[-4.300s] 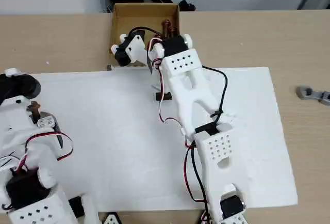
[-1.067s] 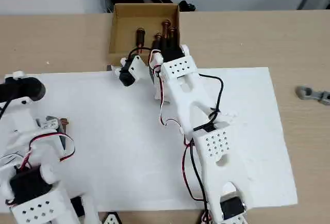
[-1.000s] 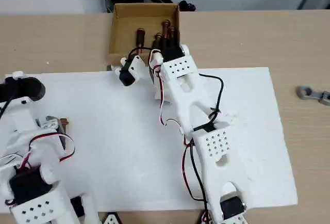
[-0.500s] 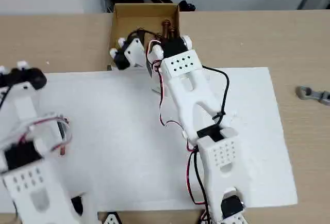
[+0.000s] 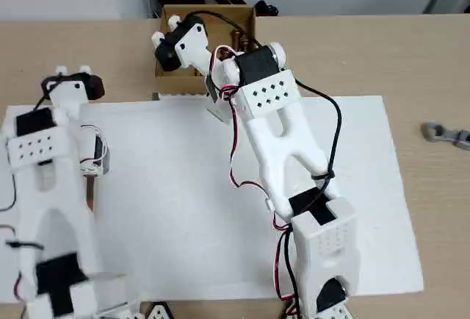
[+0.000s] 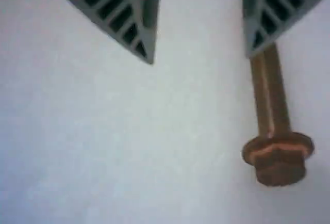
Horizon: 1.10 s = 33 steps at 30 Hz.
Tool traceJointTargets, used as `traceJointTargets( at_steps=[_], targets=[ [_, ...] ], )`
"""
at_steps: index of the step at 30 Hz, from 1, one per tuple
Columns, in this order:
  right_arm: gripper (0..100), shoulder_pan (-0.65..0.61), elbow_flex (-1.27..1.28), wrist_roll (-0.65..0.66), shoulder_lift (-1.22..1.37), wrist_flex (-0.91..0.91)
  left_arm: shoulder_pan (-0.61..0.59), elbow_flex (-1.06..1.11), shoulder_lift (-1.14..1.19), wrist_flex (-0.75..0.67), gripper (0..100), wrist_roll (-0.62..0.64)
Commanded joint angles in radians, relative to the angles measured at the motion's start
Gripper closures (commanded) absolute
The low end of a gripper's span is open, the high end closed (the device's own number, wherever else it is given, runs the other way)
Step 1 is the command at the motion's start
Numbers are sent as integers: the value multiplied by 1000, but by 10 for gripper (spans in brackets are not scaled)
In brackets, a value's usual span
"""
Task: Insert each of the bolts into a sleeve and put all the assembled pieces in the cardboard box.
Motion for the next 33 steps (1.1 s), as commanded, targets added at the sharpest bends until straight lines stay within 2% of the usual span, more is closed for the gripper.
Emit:
traceJointTargets(
  at_steps=[1, 7, 14, 21, 33],
  targets=[
    [995, -4, -6, -12, -76, 10, -43, -45, 41, 14, 893, 18],
    [995, -19, -6, -55, -76, 12, -78, -35, 57, 5, 893, 17],
    [995, -54, -5, -98, -71, 12, -77, 134, 58, -167, 893, -34],
    [995, -62, -5, -140, -70, 21, -77, 148, 57, -261, 893, -34],
    [995, -62, -5, -141, -70, 22, -77, 150, 71, -307, 893, -75]
  ],
)
